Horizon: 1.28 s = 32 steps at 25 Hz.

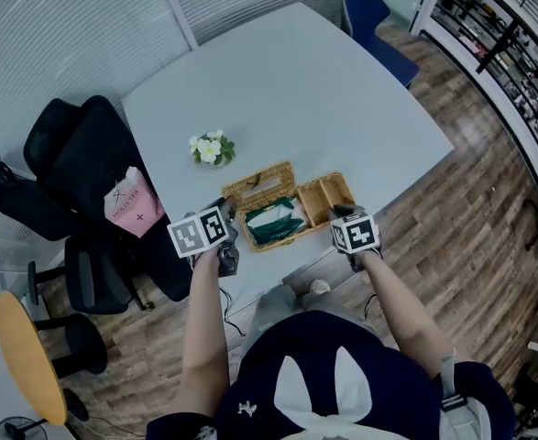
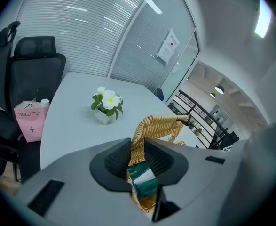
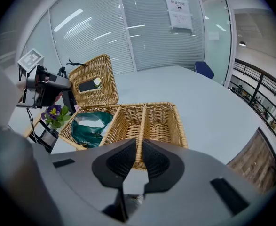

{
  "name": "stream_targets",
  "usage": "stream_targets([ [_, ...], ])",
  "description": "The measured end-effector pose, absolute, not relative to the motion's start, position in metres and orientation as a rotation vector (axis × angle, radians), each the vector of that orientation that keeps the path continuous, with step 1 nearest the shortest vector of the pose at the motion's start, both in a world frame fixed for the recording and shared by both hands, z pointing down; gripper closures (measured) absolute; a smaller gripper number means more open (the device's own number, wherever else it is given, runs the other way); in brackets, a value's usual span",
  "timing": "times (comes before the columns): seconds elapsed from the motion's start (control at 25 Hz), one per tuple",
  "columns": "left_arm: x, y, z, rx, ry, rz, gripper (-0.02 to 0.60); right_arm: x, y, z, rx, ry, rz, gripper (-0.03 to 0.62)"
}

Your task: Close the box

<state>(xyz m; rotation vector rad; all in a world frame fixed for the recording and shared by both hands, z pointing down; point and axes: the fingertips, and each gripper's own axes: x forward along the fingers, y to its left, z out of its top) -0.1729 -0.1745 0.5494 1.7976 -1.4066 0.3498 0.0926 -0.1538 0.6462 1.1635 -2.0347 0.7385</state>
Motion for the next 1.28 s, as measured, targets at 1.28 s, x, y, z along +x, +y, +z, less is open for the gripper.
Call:
stream_targets([
  [1.28,-0.165,-0.159,0.548,1.836,-1.404,0.433,0.488,0.093,-0.154,0.648,1.169,-2.044,0.738,0.545],
])
